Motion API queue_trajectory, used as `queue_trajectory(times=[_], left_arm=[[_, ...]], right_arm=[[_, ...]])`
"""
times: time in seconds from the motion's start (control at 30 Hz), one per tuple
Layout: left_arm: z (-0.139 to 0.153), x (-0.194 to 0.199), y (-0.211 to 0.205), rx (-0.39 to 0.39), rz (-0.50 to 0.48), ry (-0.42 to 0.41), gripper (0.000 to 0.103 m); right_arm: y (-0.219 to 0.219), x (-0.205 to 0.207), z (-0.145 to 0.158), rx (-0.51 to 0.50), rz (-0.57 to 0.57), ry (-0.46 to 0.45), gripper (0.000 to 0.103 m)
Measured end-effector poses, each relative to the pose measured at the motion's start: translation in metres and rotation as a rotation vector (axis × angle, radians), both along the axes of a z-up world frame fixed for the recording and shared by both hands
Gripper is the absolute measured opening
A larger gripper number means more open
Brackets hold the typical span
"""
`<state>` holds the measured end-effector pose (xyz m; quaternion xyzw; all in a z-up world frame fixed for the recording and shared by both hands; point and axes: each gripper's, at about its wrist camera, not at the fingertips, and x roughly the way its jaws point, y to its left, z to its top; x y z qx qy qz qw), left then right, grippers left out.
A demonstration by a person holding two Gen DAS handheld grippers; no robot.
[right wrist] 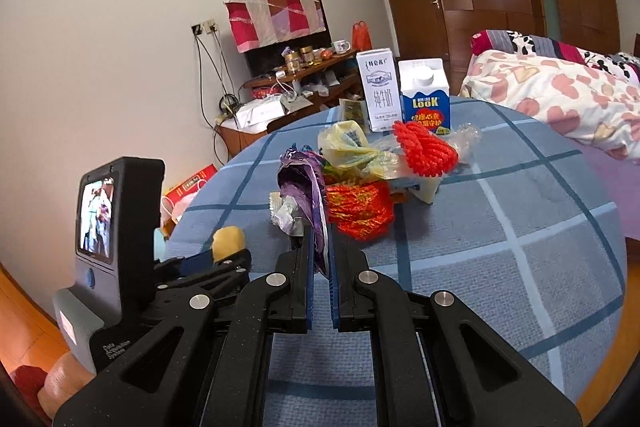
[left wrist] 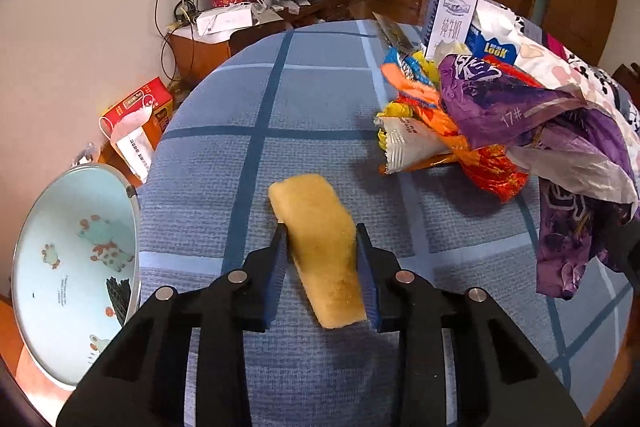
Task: Collect trash
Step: 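Carry sponge and wrapper over the bucket and open both tools to drop them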
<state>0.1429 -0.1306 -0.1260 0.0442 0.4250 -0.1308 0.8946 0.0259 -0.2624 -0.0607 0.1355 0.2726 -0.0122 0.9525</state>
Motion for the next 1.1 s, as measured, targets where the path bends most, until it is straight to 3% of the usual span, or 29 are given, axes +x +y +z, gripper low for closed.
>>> queue_trajectory(times=[0.4,1.1], left_arm=[[0.050,-0.034,0.037,0.030,0.015,-0.130,0.032],[0.076,-0.061,0.116,0.030,0.116,-0.180,0.032]], right_arm=[[0.027,-0.019,0.024,-0.011,0.025,-0.068,0.007],[0.095,-0.021,0.031,-0.084,0.108,-0.060,0.007]])
